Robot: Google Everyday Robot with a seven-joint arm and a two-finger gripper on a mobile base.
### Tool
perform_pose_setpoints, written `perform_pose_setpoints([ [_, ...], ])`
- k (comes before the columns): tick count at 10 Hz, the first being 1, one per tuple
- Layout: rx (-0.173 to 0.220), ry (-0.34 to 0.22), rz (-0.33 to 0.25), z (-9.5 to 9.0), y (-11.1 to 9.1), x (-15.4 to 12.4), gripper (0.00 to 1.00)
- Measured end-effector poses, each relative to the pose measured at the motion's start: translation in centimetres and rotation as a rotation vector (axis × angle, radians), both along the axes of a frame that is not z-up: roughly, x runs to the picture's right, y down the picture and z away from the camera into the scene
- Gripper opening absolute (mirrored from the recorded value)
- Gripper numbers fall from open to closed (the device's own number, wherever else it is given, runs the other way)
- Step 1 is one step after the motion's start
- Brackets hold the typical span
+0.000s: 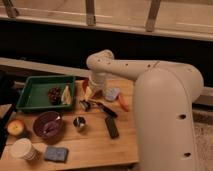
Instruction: Wipe red bowl with brush
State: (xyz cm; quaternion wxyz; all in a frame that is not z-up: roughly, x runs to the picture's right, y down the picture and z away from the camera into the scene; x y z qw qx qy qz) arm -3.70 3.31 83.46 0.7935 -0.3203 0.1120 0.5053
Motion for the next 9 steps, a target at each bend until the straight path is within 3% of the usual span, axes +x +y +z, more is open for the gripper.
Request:
perform_pose_setpoints([
  [2, -0.033, 0.019, -0.020, 0.6, 0.9, -0.1, 0.76],
  [5, -0.100, 0.037, -0.020, 3.7, 4.0, 0.7, 0.76],
  [9, -0.146, 0.026, 0.002, 6.1, 5.3, 2.5, 0.76],
])
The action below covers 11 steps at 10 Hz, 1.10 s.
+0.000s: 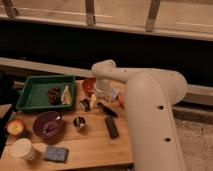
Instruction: Wipe red bowl with brush
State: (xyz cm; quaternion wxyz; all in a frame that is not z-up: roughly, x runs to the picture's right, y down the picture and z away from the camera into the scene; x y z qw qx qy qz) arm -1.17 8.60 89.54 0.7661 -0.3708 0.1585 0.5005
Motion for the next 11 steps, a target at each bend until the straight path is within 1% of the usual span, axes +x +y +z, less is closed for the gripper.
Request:
perform_pose_setpoints([
  [1, -0.005, -0.006, 0.002, 0.6, 0.1, 0.1, 0.76],
  [4, -0.039, -0.034, -0.005, 2.6, 1.3, -1.5, 0.76],
  [5, -0.047, -0.035, -0.002, 2.7, 1.6, -1.4, 0.76],
  [6, -0.053, -0.037, -0.006, 2.7, 2.0, -1.7, 0.71],
  [7, -0.049, -0.037, -0.018, 2.6, 2.2, -2.0, 0.64],
  [8, -0.044, -0.035, -0.015, 2.7, 2.0, -1.9, 0.50],
  [9, -0.042, -0.033, -0.016, 2.7, 2.0, -1.7, 0.43],
  [10, -0.034, -0.025, -0.027, 2.5, 2.0, -1.9, 0.32],
  [11, -0.031, -0.027, -0.026, 2.5, 1.9, -2.2, 0.22],
])
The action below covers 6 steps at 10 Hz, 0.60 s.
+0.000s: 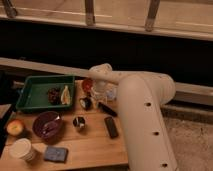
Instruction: Wipe red bowl with brush
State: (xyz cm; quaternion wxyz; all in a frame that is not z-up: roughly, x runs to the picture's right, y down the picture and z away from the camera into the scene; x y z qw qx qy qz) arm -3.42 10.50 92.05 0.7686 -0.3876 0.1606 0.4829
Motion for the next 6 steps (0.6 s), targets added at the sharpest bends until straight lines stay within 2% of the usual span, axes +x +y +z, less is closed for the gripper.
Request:
perform_pose_setpoints([
  [2, -0.002, 0.001, -0.001, 0.0, 0.1, 0.2, 0.04],
  [4, -0.001, 0.000, -0.007, -0.1, 0.4, 0.1, 0.00],
  [6, 0.033, 0.016, -0.013, -1.4, 0.7, -0.2, 0.00],
])
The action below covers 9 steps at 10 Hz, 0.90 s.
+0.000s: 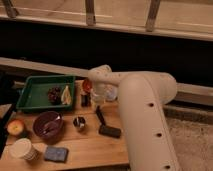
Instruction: Wipe red bowl with brush
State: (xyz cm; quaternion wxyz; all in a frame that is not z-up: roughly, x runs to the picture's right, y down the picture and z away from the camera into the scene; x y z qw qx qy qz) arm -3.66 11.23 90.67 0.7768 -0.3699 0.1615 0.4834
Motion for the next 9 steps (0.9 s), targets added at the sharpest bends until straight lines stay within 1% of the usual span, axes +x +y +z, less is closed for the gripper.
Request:
perform_pose_setpoints([
  [1, 0.015, 0.000, 0.009, -0.7, -0.3, 0.1, 0.00],
  [3, 0.033, -0.010, 0.049, -2.5, -1.4, 1.4, 0.00],
  [5, 0.057, -0.010, 0.061, -4.3, -2.3, 2.7, 0.00],
  [6, 0.062, 0.001, 0.061, -4.7, -2.3, 3.2, 0.00],
  [7, 0.064, 0.022, 0.064, -5.4, -2.0, 4.3, 0.00],
  [9, 0.054, 0.071, 0.073, -6.2, -1.4, 6.7, 0.00],
])
